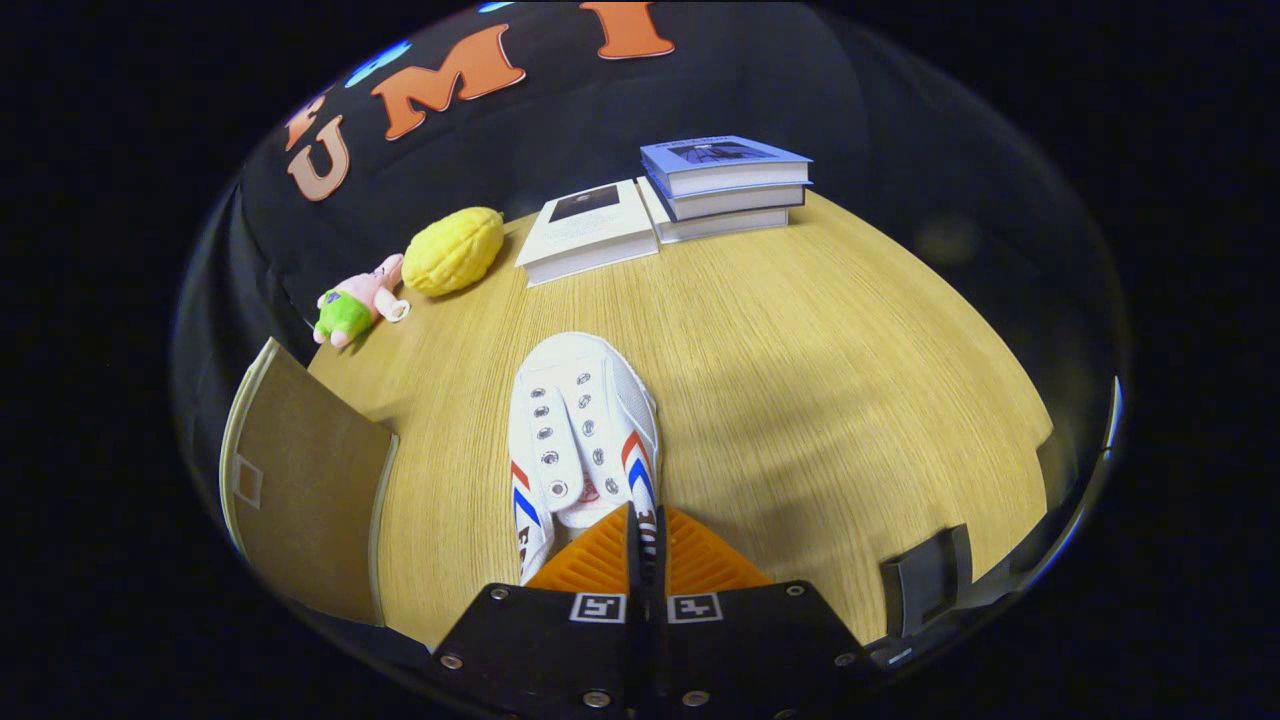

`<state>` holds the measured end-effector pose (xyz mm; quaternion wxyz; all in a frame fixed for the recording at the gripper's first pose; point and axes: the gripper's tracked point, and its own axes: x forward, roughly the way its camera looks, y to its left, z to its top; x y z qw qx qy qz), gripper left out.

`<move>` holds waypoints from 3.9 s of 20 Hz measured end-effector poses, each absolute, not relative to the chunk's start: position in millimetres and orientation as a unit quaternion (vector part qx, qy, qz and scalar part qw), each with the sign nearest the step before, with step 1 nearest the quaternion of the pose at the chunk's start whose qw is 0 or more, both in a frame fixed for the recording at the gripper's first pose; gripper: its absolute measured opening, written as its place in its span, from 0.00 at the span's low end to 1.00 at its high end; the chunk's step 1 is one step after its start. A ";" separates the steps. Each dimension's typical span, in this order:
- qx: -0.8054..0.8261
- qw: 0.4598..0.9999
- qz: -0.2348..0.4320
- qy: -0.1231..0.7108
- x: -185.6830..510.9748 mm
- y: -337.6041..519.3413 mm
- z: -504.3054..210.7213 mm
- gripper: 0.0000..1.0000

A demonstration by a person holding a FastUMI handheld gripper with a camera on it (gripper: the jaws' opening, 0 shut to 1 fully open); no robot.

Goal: Open the storage box then place both shoes into the box .Put the left shoe in first, then the right shoe, with the right side of both shoes facing outward in a uniform manner.

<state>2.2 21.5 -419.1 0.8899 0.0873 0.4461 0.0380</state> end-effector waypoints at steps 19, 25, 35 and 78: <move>0.137 0.939 -0.036 0.313 -27.7 99.2 -241.4 0.00; 0.148 0.948 -0.019 0.282 -41.0 162.9 -197.7 0.00; 0.136 0.943 0.052 0.300 -63.6 267.5 -200.7 0.00; 0.025 0.990 0.076 0.119 35.4 139.8 -25.3 0.99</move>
